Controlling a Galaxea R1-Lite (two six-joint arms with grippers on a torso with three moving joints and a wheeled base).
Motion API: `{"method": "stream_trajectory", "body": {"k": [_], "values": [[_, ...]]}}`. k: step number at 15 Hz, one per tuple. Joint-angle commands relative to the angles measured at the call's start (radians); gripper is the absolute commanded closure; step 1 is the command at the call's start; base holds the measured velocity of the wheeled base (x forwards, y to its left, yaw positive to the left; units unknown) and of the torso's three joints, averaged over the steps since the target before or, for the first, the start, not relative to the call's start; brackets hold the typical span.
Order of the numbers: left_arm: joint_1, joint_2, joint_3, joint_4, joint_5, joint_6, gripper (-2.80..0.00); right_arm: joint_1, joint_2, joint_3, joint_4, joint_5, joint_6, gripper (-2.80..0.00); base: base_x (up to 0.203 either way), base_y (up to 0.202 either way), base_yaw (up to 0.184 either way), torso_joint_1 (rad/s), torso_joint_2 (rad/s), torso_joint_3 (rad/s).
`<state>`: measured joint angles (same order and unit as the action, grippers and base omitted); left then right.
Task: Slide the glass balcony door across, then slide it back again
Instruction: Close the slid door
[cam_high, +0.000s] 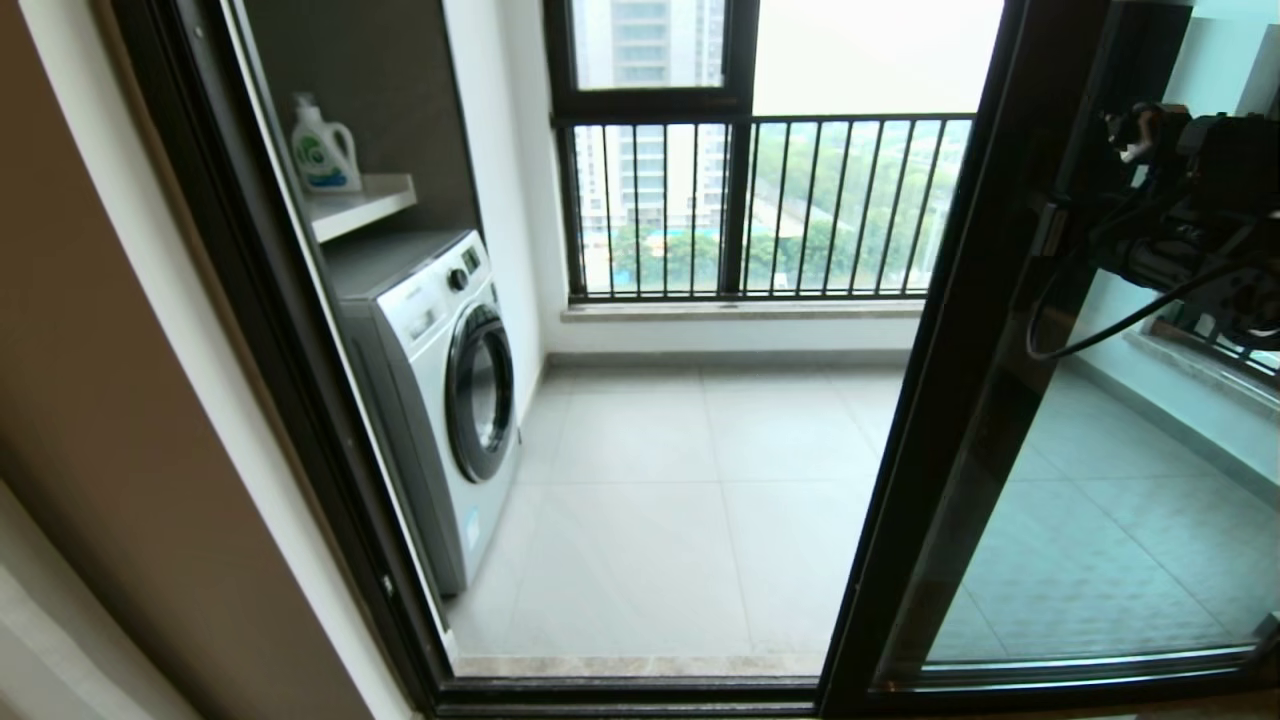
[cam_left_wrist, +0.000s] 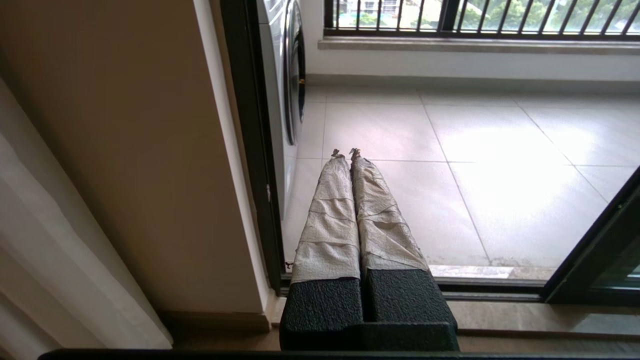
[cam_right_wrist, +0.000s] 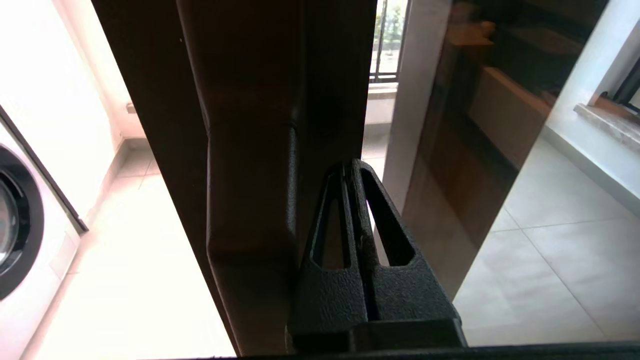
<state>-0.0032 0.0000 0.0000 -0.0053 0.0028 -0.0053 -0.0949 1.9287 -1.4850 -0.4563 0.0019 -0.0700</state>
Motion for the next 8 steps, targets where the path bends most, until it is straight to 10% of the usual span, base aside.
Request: {"method": "stream_trajectory", "body": {"k": [1, 8], "values": [[0.000, 0.002, 0.000, -0.001, 0.000, -0.001, 0.00, 0.043, -0.008, 0.021, -0.014, -0.016, -0.002, 0.00, 0.000, 0.000, 0.000, 0.000, 0.00, 0.000], [0.000, 0.002, 0.000, -0.001, 0.000, -0.001, 0.00, 0.175, -0.016, 0.032, -0.019, -0.063, -0.015, 0.00, 0.000, 0.000, 0.000, 0.000, 0.00, 0.000]]}}
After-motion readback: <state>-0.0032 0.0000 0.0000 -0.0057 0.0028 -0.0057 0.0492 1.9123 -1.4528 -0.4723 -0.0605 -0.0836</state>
